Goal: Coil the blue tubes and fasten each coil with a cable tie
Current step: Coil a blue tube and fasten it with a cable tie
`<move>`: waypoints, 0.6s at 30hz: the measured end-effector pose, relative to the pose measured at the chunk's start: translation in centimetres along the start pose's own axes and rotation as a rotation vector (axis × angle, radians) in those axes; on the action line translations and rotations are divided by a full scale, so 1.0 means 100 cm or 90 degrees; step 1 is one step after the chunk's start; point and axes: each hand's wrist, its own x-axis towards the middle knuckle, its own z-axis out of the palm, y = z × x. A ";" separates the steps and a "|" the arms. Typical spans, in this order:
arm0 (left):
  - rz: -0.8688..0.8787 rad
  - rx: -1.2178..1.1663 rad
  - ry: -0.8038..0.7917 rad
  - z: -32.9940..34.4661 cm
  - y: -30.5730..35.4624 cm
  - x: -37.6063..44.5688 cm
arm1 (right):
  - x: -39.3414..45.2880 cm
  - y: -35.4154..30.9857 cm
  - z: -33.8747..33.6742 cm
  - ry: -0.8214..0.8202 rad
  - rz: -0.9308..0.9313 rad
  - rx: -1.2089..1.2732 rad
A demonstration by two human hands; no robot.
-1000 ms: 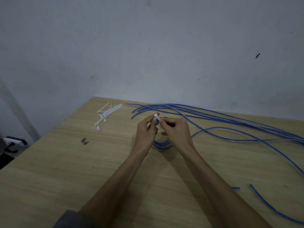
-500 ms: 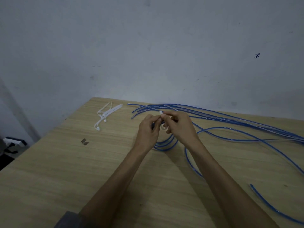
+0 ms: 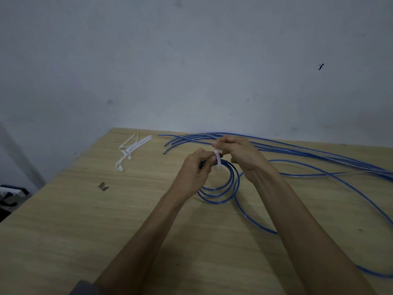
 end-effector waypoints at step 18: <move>-0.085 -0.135 -0.025 0.010 0.014 -0.014 | 0.003 0.018 0.012 0.175 -0.152 0.045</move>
